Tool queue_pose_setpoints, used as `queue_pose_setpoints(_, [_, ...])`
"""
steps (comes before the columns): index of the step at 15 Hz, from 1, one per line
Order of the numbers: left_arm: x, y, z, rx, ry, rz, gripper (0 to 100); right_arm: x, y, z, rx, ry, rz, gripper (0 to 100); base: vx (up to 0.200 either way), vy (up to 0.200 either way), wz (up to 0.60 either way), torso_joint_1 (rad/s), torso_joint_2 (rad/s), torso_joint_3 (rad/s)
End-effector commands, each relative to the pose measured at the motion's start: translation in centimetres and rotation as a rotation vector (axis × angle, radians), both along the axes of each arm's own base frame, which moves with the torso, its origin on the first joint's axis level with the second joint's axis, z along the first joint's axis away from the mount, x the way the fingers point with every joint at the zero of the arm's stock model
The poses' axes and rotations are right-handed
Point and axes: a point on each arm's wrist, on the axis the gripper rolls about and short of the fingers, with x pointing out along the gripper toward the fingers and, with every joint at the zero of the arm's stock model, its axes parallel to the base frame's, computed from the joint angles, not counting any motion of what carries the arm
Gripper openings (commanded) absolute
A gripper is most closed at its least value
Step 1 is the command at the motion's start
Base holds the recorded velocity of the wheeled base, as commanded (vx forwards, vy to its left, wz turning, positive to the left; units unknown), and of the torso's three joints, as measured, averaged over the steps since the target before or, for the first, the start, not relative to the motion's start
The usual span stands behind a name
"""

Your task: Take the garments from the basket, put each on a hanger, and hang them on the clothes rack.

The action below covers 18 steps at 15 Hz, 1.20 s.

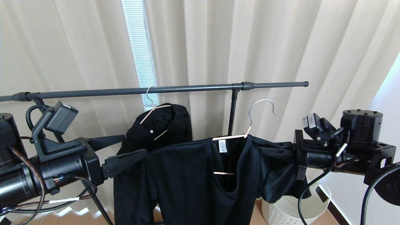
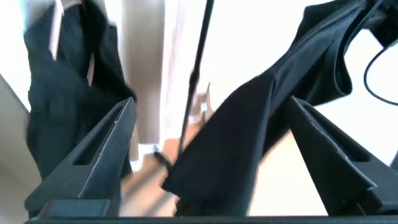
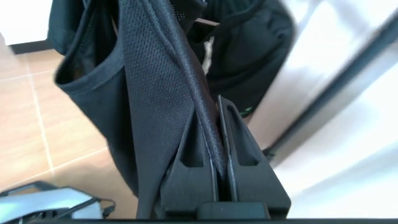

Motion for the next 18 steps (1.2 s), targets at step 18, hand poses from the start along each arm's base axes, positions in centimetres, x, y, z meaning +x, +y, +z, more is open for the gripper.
queue_pose_setpoints(18, [4.3,-9.7,2.6,0.385,-0.036,-0.444,100,-0.4,1.6,-1.2,-0.014,0.034,0.060,0,0.000,0.000,0.00,0.000,0.00,0.000])
